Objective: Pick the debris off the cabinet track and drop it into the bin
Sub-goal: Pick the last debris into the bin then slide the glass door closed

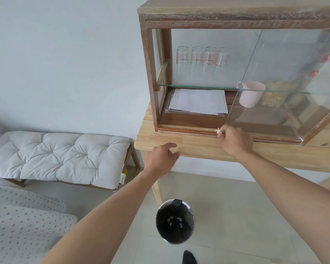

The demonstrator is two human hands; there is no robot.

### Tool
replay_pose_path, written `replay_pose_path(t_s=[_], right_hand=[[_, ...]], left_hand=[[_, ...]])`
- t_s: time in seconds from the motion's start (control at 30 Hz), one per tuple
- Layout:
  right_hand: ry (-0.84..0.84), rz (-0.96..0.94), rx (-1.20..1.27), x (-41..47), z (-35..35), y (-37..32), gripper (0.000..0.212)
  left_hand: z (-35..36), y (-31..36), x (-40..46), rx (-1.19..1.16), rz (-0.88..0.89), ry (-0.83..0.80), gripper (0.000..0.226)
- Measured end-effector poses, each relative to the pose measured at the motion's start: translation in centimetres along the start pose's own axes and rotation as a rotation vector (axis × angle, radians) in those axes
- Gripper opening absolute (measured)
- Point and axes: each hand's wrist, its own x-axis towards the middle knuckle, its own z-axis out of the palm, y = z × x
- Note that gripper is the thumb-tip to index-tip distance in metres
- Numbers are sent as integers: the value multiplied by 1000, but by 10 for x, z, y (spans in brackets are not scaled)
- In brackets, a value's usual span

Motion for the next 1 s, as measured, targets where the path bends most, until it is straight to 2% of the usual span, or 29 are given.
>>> replay_pose_path(t_s=[0.23,0.4,0.63,1.0], right_hand=[[15,54,115,1,7,-3,17],[3,64,298,-25,10,-9,18],[-175,-36,463,-100,19,-14,17],[-405,60,374,-199,109,-6,22]], left_hand=[[4,-5,-8,-16,-18,-7,42],[1,-11,-21,-17,-38,-29,43],[-5,-12,-53,10,-54,-69,45],[14,-42,-100,8,-92,-118,42]])
